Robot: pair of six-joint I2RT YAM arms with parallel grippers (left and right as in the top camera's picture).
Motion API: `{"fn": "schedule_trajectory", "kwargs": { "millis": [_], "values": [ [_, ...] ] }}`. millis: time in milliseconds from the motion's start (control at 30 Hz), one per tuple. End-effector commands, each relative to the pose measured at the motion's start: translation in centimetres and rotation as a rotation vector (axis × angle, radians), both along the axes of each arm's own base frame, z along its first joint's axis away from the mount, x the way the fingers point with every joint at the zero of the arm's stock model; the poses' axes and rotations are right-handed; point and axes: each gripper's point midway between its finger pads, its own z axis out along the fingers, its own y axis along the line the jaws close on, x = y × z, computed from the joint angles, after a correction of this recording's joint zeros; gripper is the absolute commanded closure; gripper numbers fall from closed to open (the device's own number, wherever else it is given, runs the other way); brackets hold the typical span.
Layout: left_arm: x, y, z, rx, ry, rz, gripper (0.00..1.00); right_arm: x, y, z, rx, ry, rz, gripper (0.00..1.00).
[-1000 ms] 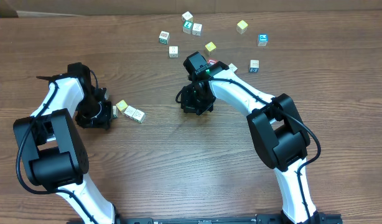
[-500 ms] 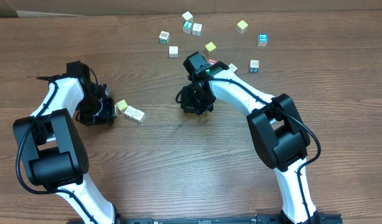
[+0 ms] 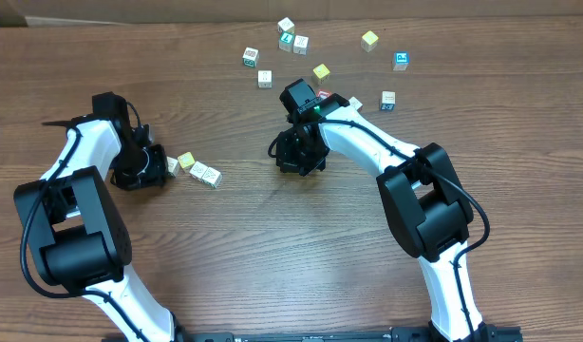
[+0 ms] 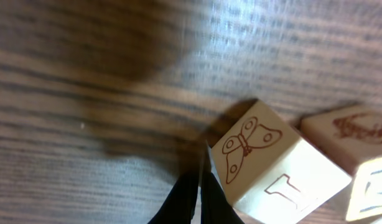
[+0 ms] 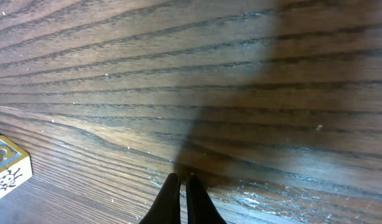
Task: Form a horizontal line
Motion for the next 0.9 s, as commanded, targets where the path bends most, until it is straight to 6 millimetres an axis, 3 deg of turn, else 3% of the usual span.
{"fn": "schedule_trajectory", "kwargs": {
  "millis": [0, 33, 67, 133, 300, 433, 600, 867],
  "values": [
    [1.1, -0.3, 0.2, -0.037, -0.032, 0.038, 0.96, 0.1, -2.0, -1.9, -0.099, -0.005, -0.014, 0.96],
    [1.0, -0.1, 0.1, -0.025, -0.026, 0.038, 0.96, 0.1, -2.0, -1.9, -0.099, -0.005, -0.014, 0.96],
    [0.2, 1.7, 0.0, 0.067, 0.011, 0.085, 0.96, 0.0, -2.0, -1.9, -0.1, -0.003, -0.013, 0.96],
    [-0.2, 3.2, 0.0, 0.131, 0.032, 0.142, 0.96, -0.1, -2.1, -1.9, -0.103, 0.001, -0.013, 0.96],
    [-0.9, 5.0, 0.9, 0.133, 0.059, 0.249, 0.96, -0.3, -2.2, -1.9, -0.108, 0.009, -0.013, 0.96],
    [-1.4, 3.1, 2.3, 0.017, 0.094, 0.203, 0.96, -0.3, -2.3, -2.0, -0.114, 0.012, -0.013, 0.96],
    [-1.3, -1.6, 4.2, -0.222, 0.074, 0.151, 0.96, -0.5, -2.6, -2.0, -0.126, 0.01, 0.012, 0.96],
    [-0.9, -2.2, 4.5, -0.263, 0.052, 0.137, 0.96, -0.4, -5.0, -2.5, -0.258, -0.021, 0.029, 0.96]
  ]
}}
